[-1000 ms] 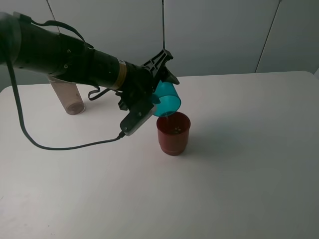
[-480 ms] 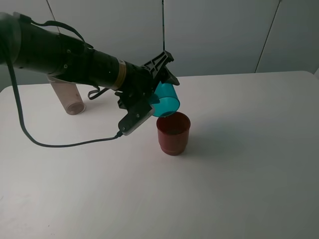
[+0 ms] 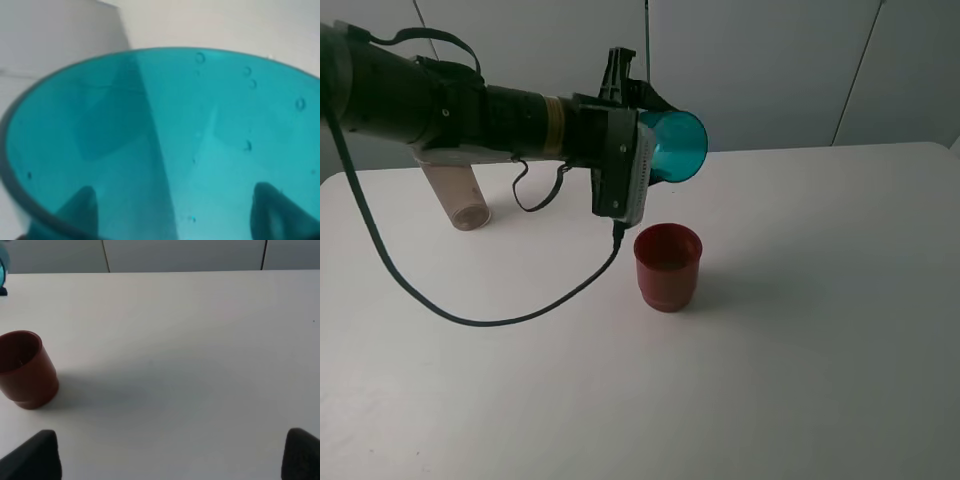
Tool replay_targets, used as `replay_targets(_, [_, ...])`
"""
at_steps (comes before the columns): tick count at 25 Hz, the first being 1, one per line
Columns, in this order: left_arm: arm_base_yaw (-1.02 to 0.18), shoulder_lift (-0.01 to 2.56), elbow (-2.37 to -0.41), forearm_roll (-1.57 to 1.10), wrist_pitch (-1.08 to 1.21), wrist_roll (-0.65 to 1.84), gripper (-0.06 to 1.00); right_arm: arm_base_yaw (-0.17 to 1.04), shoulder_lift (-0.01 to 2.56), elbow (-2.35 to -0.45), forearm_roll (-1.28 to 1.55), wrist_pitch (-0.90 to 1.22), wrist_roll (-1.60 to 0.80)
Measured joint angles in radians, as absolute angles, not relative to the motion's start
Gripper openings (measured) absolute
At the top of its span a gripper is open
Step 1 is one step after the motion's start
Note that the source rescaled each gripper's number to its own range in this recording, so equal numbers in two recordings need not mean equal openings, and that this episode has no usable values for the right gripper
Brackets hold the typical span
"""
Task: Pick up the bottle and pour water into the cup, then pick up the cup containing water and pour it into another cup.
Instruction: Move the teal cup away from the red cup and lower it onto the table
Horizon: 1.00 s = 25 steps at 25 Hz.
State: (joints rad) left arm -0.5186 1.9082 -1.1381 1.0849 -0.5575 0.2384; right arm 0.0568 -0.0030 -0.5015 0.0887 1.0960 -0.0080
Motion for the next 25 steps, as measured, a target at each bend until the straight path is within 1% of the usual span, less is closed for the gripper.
replay_targets(4, [-0.438, 1.908, -1.138, 0.999, -0.663, -0.051, 0.04, 0.057, -0.003, -0.501, 0.089, 1.096, -0.008])
replay_targets(8, [-0.365, 1.953, -1.138, 0.904, -0.728, -0.200, 0.04, 0.057, -0.003, -0.501, 0.089, 1.096, -0.008])
replay_targets(13, [-0.310, 2.072, -1.138, 0.852, -0.830, -0.230, 0.04, 0.057, -0.003, -0.501, 0.089, 1.096, -0.008])
replay_targets(20, [-0.282, 2.250, -1.140, 0.838, -1.012, -0.232, 0.04, 0.057, -0.003, -0.501, 0.089, 1.096, -0.006])
replay_targets(25, [-0.271, 2.325, -1.140, 0.836, -1.097, -0.230, 0.04, 0.057, -0.003, -0.501, 0.089, 1.096, -0.006])
